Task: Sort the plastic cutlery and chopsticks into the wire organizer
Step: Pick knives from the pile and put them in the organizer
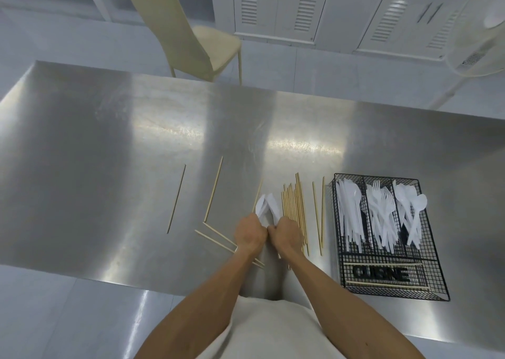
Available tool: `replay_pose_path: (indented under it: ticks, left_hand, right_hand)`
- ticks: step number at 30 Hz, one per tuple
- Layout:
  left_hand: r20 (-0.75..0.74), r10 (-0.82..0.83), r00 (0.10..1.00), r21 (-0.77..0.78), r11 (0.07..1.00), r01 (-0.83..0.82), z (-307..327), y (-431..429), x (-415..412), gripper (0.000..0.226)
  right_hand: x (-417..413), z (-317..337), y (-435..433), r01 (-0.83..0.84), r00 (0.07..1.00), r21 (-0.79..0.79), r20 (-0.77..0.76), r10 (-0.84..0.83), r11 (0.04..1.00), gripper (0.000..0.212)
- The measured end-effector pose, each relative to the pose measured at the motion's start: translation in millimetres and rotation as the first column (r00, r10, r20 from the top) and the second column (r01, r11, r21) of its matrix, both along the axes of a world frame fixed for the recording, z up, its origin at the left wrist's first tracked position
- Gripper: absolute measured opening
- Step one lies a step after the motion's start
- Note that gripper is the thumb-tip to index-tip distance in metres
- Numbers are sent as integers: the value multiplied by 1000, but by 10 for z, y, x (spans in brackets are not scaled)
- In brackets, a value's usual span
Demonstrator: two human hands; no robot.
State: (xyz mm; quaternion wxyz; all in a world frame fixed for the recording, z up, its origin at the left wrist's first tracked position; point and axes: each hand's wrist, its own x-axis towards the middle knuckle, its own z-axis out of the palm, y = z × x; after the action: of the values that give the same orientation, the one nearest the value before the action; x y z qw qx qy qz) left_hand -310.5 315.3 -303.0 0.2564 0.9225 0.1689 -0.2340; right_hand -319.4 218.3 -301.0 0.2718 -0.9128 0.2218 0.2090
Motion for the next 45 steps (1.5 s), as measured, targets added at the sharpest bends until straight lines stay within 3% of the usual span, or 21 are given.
replay_pose_path:
  ticks: [3, 8, 12, 19, 24, 28, 34, 39, 45]
  left_hand:
    - [-13, 0, 1000, -9, 1000, -1, 4, 3, 0, 30]
    - [15, -8, 1000, -25, 1000, 8, 34, 2, -4, 27]
    - [84, 29, 996, -117, 993, -19, 12, -4, -76, 34]
    - [143, 14, 990, -307, 951, 31, 107, -317, -128, 31]
    - [231, -44, 972, -387, 912, 134, 205, -687, -86, 13]
    - [134, 24, 991, -511, 858, 49, 251, -925, -55, 14]
    - [201, 28, 979, -534, 841, 85, 253, -1092, -107, 11]
    - [190, 38, 981, -514, 855, 66, 189, -1150, -147, 10]
    - [199, 69, 978, -517, 855, 45, 187, -1195, -148, 12]
  right_hand:
    - [-31, 6, -54, 8, 1000, 56, -30, -6, 998, 24]
    - [-107, 71, -211, 52, 997, 88, 58, -57, 995, 22]
    - [-151, 162, -399, 126, 980, 151, 131, -146, 980, 19]
    - [-143, 278, -940, 82, 960, 246, 241, -143, 966, 10]
    - [-97, 378, -1364, 192, 944, 395, 175, -279, 899, 13]
    - [-58, 394, -1621, 325, 903, 542, 66, -425, 775, 15]
    - [-53, 303, -1856, 318, 908, 511, 77, -411, 798, 9]
    - [38, 271, -1943, 344, 927, 424, -10, -376, 838, 6]
    - [228, 292, -1962, 285, 956, 360, -43, -290, 888, 13]
